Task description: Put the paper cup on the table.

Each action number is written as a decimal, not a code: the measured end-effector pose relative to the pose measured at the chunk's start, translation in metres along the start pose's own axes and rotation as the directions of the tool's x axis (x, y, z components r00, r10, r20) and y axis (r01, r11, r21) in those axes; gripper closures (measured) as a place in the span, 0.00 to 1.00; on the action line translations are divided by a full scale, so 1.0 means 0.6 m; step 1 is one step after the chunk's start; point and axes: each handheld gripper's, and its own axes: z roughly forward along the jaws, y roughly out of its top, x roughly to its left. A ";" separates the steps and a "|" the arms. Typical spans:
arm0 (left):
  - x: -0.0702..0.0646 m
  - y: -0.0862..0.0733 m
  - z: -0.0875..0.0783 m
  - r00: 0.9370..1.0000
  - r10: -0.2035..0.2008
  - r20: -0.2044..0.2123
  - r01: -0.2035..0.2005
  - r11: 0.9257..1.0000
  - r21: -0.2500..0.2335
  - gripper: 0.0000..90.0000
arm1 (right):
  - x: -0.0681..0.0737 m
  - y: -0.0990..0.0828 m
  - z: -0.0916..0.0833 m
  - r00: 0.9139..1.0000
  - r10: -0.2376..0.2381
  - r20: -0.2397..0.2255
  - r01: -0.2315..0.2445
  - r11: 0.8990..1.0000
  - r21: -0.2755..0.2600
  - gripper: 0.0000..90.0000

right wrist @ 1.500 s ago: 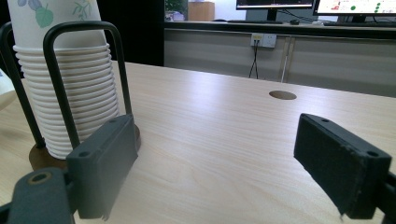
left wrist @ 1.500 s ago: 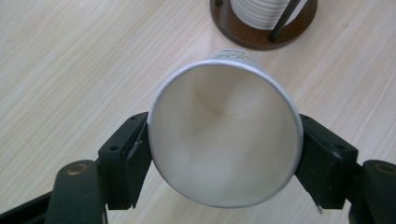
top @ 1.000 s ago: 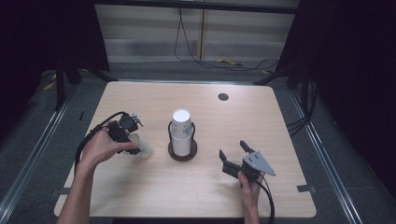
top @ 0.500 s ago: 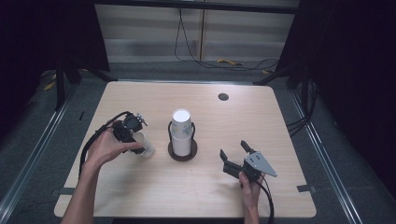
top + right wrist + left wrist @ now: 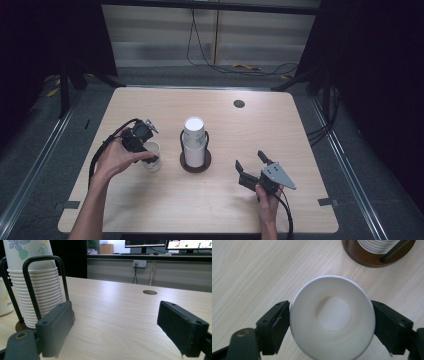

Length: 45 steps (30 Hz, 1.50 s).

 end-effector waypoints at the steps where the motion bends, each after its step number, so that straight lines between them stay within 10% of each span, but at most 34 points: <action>1: 0.000 -0.001 0.000 1.000 0.000 -0.001 0.000 1.000 -0.008 0.21 | 0.000 0.000 0.000 1.000 -0.001 -0.001 0.001 1.000 0.000 0.14; 30: 0.010 -0.017 -0.024 0.996 -0.079 -0.042 0.069 0.978 -0.196 0.19 | 0.000 0.000 0.000 1.000 -0.003 -0.010 0.003 1.000 -0.001 0.15; 36: 0.010 -0.024 -0.041 0.992 -0.115 -0.056 0.092 0.945 -0.314 0.19 | 0.000 0.000 0.000 1.000 -0.004 -0.011 0.004 1.000 -0.001 0.15; 41: 0.000 -0.034 -0.053 0.990 -0.130 -0.059 0.092 0.895 -0.436 0.19 | 0.000 0.000 0.000 1.000 -0.001 -0.010 0.001 1.000 -0.002 0.15; 45: -0.009 -0.040 -0.056 0.989 -0.138 -0.049 0.099 0.878 -0.469 0.19 | 0.000 0.000 0.000 1.000 -0.004 -0.012 0.004 1.000 -0.003 0.15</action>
